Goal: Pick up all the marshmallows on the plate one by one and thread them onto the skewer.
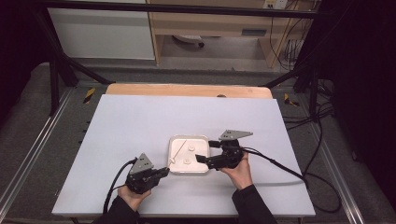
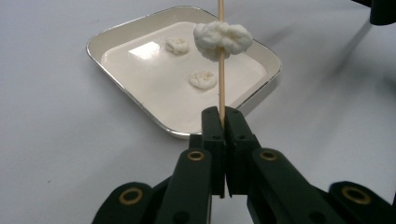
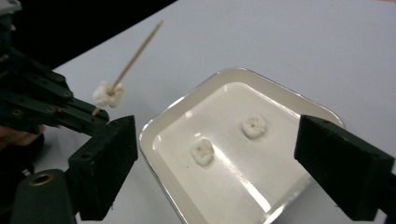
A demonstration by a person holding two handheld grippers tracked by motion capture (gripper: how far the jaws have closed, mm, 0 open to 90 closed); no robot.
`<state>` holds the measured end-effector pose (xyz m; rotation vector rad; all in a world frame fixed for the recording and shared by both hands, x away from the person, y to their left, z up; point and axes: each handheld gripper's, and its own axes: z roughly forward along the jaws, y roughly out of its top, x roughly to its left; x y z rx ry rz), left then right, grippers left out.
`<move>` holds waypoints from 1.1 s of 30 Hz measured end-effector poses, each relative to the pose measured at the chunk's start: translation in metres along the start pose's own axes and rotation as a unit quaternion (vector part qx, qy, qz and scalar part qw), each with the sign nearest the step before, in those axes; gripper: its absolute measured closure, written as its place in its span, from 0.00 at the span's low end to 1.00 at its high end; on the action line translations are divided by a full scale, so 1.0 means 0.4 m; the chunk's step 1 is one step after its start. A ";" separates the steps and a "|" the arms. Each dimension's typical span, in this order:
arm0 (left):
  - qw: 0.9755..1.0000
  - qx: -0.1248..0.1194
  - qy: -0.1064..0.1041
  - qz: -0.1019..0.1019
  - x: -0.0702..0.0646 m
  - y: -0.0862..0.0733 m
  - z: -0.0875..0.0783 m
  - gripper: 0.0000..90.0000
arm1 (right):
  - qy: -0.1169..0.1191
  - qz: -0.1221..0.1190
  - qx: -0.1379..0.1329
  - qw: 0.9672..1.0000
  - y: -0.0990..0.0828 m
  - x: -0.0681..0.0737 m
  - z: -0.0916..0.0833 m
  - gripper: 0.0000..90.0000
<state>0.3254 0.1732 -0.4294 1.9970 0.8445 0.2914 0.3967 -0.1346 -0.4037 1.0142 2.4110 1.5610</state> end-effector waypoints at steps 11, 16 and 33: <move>1.000 0.005 0.000 -0.004 0.020 -0.003 -0.006 0.98 | -0.046 -0.021 0.038 0.998 -0.001 -0.031 0.020 0.07; 1.000 0.006 -0.002 -0.007 0.023 -0.004 -0.006 0.98 | -0.065 -0.034 0.057 0.996 0.005 -0.044 0.040 0.08; 1.000 0.007 -0.004 -0.007 0.026 -0.004 -0.007 0.98 | -0.061 -0.086 0.089 0.990 0.060 -0.042 0.141 0.21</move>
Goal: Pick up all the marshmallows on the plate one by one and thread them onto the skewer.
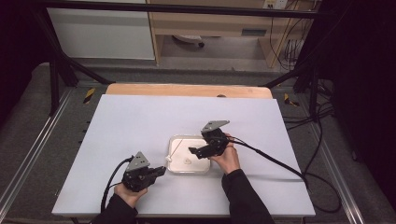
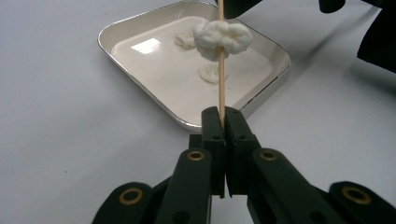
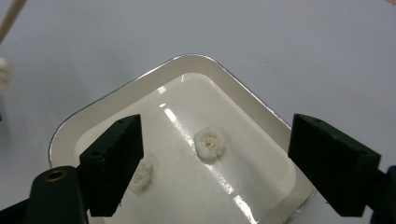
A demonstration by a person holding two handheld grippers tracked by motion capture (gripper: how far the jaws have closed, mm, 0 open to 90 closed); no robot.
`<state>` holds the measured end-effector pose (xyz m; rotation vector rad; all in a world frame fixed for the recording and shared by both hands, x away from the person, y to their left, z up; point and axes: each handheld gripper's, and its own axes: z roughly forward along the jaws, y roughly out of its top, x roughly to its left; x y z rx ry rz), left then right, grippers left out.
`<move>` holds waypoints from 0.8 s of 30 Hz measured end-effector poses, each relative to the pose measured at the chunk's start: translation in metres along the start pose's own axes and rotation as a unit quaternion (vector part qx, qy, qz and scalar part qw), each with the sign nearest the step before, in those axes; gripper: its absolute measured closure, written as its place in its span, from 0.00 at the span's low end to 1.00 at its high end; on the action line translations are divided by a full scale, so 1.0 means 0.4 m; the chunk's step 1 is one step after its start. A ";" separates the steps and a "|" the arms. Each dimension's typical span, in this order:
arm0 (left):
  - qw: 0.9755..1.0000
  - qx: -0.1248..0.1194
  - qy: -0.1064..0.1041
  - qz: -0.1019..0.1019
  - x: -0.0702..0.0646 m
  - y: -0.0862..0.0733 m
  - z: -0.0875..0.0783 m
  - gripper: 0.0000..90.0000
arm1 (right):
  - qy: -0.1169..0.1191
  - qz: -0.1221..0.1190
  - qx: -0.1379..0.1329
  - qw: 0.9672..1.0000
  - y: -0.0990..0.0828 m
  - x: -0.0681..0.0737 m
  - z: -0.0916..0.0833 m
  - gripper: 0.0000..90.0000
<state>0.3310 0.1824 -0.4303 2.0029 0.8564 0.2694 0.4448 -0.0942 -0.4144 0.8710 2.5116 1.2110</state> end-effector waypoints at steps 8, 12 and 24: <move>1.000 0.000 -0.001 0.000 0.001 0.000 0.000 0.98 | 0.012 -0.010 0.017 1.000 0.004 -0.001 0.041 0.37; 1.000 0.001 -0.001 0.001 0.001 0.000 0.002 0.98 | 0.012 -0.014 0.030 0.999 -0.003 -0.004 0.056 0.46; 1.000 0.002 -0.002 0.002 -0.001 0.000 0.004 0.98 | 0.019 -0.021 0.042 0.999 -0.016 -0.011 0.085 0.62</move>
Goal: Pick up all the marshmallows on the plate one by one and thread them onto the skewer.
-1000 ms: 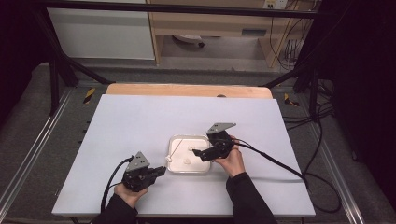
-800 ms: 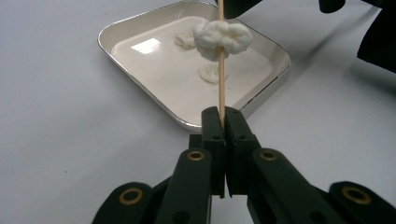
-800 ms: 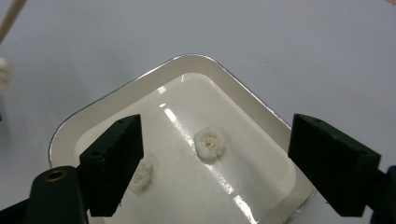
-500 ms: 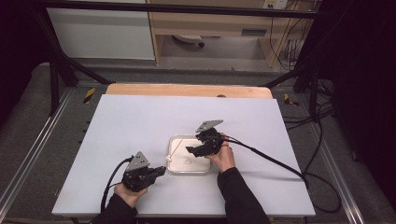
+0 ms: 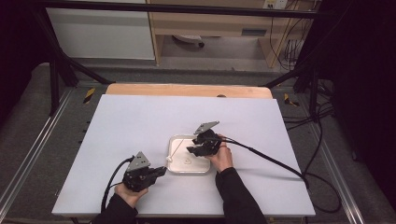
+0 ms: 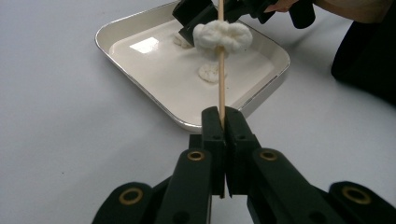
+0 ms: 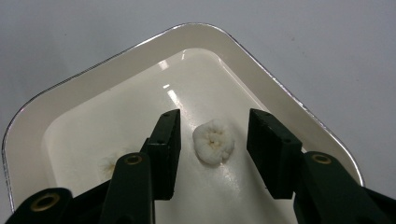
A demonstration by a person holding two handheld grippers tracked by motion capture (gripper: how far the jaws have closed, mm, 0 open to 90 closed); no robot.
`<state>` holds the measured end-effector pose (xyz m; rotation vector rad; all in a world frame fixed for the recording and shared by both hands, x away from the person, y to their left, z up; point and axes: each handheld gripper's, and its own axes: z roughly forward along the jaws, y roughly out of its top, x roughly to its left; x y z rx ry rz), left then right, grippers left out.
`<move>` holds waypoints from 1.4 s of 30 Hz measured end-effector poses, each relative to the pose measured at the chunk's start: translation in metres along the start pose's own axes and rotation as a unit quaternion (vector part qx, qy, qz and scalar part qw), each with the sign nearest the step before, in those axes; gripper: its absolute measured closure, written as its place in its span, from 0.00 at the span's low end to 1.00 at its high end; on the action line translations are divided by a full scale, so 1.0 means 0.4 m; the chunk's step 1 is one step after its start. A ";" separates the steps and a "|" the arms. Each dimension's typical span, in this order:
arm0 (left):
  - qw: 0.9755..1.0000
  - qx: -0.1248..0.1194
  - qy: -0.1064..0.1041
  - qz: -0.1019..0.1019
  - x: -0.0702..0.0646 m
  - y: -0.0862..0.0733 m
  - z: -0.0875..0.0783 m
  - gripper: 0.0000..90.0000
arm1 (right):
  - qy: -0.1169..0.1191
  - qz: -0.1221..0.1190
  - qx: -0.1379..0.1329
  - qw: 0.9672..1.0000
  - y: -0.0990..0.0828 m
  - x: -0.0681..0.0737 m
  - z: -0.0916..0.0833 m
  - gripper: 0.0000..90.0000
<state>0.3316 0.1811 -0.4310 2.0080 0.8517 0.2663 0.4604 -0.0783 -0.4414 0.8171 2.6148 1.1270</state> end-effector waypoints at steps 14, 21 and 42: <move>1.000 0.002 0.000 0.003 -0.002 0.000 0.002 0.98 | -0.004 -0.019 -0.002 1.000 -0.011 0.006 0.013 0.75; 1.000 -0.001 -0.007 0.002 -0.004 0.000 0.004 0.98 | -0.009 -0.013 -0.002 1.000 -0.011 0.007 0.012 0.78; 1.000 -0.007 -0.015 0.013 -0.012 0.002 0.005 0.98 | 0.035 0.037 -0.076 0.996 0.005 0.025 -0.112 0.79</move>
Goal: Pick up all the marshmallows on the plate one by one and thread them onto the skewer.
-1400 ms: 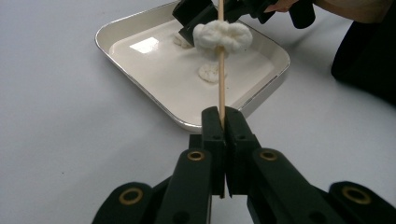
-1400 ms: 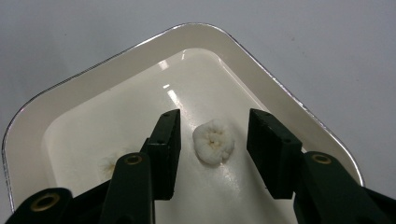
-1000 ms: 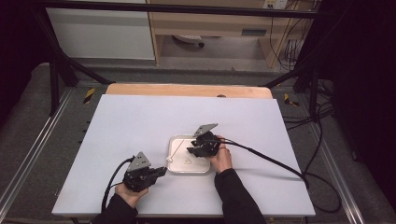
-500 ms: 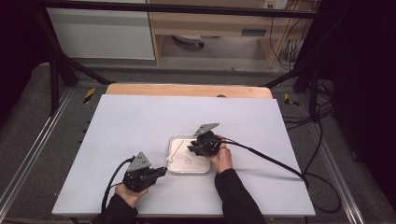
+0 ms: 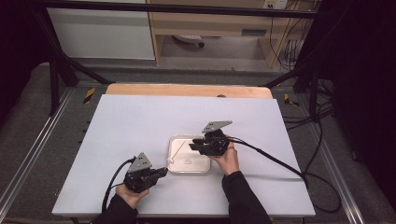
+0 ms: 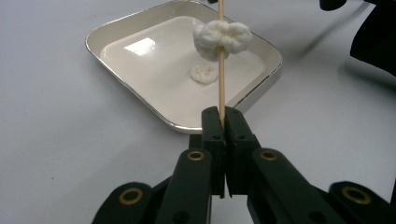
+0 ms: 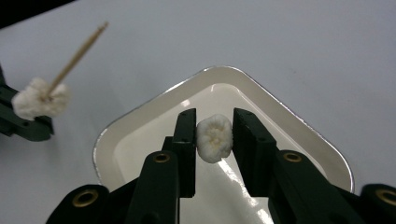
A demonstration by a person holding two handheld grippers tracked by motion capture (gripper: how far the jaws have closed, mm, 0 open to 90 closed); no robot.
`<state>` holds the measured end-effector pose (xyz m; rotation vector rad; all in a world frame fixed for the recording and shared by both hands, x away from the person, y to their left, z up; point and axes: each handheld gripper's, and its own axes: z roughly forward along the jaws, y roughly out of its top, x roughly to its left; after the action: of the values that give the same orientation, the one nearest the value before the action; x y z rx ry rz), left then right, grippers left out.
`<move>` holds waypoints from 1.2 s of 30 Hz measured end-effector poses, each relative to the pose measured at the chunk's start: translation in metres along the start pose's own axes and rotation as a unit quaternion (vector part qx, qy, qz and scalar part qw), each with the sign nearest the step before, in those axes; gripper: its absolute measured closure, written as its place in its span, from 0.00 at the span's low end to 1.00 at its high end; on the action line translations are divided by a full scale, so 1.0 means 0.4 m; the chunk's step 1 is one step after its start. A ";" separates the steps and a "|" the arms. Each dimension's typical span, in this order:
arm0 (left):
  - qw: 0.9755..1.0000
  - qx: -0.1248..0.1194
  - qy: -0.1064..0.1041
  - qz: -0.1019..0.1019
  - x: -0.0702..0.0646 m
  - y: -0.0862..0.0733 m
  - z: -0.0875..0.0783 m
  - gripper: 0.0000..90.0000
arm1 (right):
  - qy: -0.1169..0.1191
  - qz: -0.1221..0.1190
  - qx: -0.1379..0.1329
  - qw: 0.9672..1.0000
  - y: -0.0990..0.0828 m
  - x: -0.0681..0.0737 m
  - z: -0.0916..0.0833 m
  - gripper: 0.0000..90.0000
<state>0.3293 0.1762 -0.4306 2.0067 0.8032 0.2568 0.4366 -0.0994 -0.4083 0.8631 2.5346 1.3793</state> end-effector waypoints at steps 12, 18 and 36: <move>1.000 -0.003 -0.006 0.015 -0.012 0.002 0.003 0.98 | 0.069 0.068 -0.098 0.990 -0.010 0.001 -0.118 0.79; 1.000 -0.005 -0.004 0.020 -0.015 0.003 0.004 0.98 | 0.084 0.079 -0.119 0.986 -0.009 0.003 -0.150 0.79; 1.000 0.000 -0.007 0.018 -0.024 0.003 0.004 0.98 | 0.121 0.126 -0.141 0.975 0.015 0.006 -0.134 0.79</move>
<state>0.3232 0.1686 -0.4290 2.0225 0.7595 0.2622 0.4173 -0.1347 -0.3725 1.0419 2.3642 1.9757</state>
